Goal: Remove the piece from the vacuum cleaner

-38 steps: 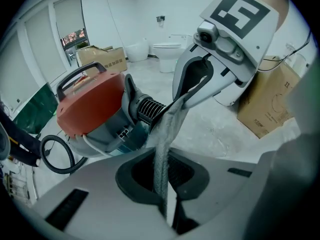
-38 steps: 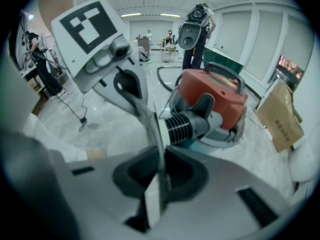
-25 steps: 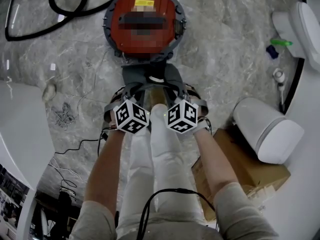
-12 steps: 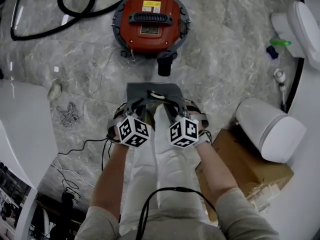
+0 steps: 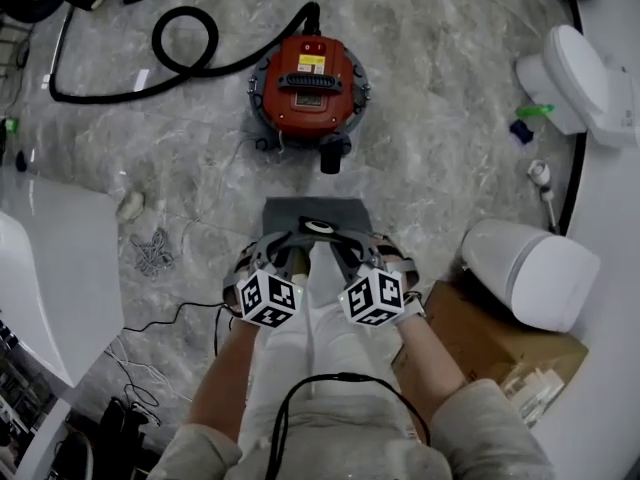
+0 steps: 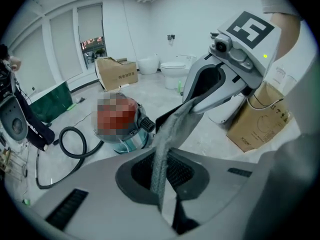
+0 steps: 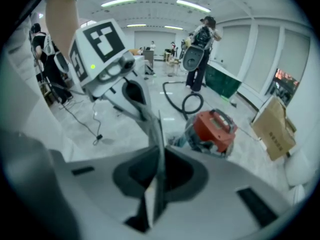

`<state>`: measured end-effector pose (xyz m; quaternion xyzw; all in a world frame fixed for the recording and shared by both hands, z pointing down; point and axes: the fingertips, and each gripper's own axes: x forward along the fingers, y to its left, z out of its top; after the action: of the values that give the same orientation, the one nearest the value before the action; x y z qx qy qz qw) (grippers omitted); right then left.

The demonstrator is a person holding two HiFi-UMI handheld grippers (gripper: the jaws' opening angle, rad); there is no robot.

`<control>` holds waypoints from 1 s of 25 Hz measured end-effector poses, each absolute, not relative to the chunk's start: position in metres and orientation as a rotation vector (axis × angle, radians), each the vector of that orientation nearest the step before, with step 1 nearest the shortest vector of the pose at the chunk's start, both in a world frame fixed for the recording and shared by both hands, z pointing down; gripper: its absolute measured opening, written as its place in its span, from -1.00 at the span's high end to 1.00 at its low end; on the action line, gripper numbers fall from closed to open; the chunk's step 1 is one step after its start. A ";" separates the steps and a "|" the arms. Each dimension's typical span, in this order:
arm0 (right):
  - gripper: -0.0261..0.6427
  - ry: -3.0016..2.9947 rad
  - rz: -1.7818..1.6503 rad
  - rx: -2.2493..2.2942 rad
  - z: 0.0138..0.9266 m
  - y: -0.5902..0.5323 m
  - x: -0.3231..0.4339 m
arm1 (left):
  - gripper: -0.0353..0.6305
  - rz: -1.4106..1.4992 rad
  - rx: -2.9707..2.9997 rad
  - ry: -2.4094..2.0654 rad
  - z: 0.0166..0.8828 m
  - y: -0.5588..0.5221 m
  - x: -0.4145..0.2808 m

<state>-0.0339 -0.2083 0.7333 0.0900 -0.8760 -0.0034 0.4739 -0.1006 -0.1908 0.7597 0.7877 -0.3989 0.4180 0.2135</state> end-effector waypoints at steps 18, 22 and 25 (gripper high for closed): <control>0.79 -2.231 -0.070 0.305 0.541 -0.196 -0.026 | 0.79 0.995 2.402 -1.170 0.575 -0.189 -0.090; 0.79 -2.223 -0.134 0.261 0.514 -0.198 -0.033 | 0.79 0.965 2.423 -1.195 0.552 -0.189 -0.097; 0.79 -2.248 -0.109 0.263 0.498 -0.198 -0.036 | 0.79 0.941 2.424 -1.204 0.538 -0.188 -0.099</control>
<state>-0.0361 -0.1979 0.4980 0.1051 -0.8986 -0.0434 0.4238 -0.0986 -0.1882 0.5382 0.8380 -0.4160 0.3253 0.1375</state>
